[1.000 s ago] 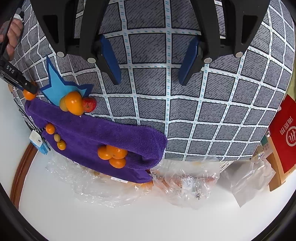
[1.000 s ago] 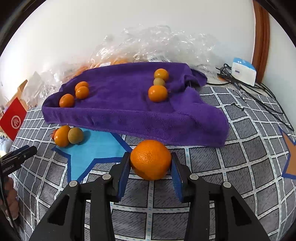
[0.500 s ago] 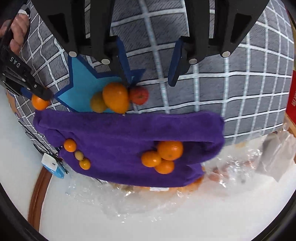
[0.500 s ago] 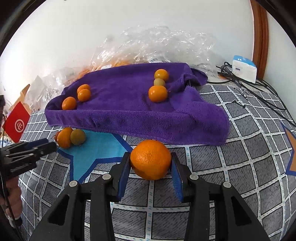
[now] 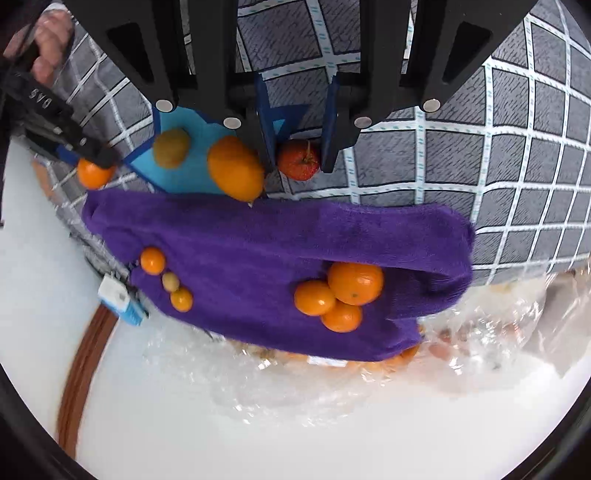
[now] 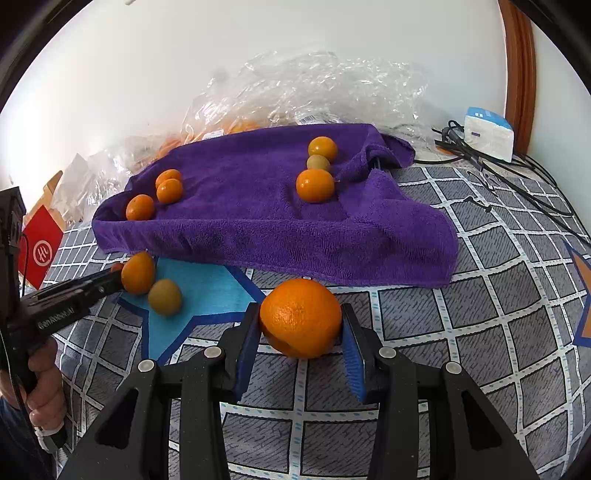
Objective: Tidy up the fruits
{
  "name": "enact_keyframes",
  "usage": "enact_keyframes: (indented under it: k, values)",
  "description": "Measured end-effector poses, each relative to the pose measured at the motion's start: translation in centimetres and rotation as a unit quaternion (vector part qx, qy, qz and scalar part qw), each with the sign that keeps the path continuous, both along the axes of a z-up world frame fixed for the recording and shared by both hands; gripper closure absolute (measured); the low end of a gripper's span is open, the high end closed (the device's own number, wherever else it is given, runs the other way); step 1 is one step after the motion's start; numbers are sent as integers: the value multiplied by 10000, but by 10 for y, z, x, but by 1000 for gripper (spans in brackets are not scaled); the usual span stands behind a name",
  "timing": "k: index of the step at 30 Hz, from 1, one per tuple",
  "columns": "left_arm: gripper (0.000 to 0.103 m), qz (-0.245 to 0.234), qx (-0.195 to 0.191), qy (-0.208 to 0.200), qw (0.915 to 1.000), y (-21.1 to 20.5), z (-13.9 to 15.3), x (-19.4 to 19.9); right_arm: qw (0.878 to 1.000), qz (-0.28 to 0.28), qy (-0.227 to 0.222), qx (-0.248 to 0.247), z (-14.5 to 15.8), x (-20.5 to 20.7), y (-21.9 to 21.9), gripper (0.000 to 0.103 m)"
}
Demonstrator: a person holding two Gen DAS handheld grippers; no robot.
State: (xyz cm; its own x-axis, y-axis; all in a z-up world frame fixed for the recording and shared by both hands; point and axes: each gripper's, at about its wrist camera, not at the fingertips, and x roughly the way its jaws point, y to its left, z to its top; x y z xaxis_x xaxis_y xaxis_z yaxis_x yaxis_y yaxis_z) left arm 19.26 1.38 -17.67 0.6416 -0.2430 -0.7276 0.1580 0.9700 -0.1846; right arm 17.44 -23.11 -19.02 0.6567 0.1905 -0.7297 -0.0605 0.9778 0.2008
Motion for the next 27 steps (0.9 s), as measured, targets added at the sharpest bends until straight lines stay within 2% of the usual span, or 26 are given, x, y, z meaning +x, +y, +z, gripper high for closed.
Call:
enact_keyframes:
  k: [11,16,27]
  values:
    - [80,390,-179,-504,9978,15,13,-13,9999,18,96,-57,-3,2,0,61]
    - [80,463,-241,-528,9972,15,17,-10,10000,-25,66,-10,-3,2,-3,61]
    - [80,533,-468,-848,9939,23,28,-18,9998,-1,-140,141,2,-4,-5,62]
